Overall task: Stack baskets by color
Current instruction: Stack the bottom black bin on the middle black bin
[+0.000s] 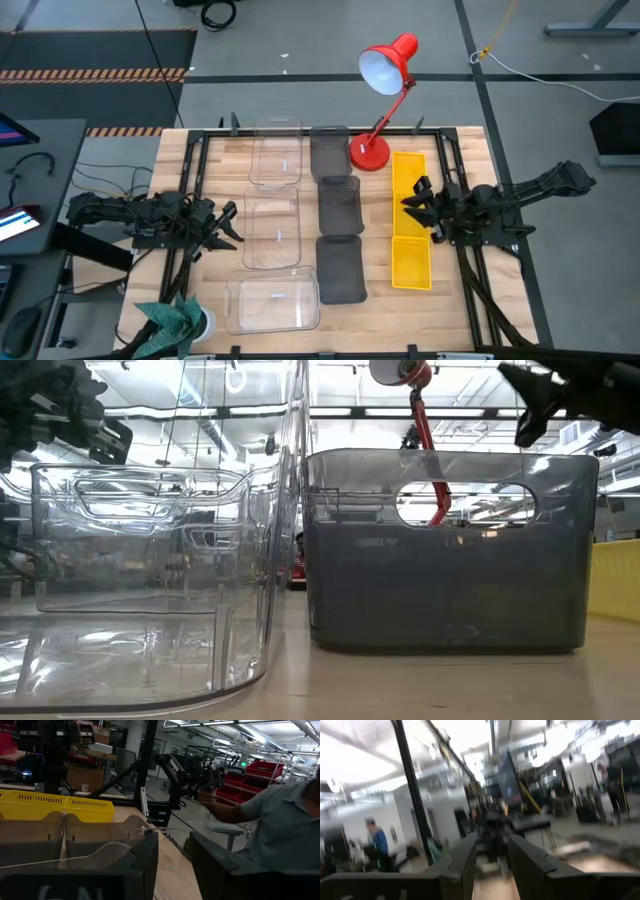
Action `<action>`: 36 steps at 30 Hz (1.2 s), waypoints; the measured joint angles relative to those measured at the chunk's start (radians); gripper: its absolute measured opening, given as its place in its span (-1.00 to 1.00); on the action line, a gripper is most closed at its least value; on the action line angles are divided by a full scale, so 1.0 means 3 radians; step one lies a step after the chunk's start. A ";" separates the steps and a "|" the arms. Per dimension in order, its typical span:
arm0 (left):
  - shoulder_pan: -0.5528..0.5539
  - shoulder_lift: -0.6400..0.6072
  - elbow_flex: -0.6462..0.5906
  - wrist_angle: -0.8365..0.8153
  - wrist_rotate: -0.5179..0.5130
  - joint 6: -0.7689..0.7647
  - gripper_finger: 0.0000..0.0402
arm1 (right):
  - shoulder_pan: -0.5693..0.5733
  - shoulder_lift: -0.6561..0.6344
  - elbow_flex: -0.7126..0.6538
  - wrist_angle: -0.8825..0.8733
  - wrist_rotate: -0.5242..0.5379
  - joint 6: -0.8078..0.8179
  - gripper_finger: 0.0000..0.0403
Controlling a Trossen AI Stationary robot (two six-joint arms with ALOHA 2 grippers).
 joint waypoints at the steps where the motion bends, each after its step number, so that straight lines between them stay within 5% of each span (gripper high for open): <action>1: 0.0000 -0.0001 -0.0001 0.0000 0.0001 0.0000 -0.42 | 0.0000 0.0039 0.0055 -0.0154 0.0000 0.0008 -0.41; 9: 0.0000 -0.0001 -0.0001 0.0000 0.0000 0.0001 -0.42 | 0.0000 0.0517 0.0709 -0.1551 0.0027 0.0163 -0.41; 19: 0.0000 0.0000 -0.0001 0.0000 0.0000 0.0001 -0.42 | 0.0183 0.1575 0.1281 -0.1778 -0.0003 0.0358 -0.41; 36: -0.0001 0.0000 0.0000 0.0000 0.0000 0.0003 -0.42 | 0.0905 0.3493 0.2969 -0.2848 0.0116 0.0694 -0.41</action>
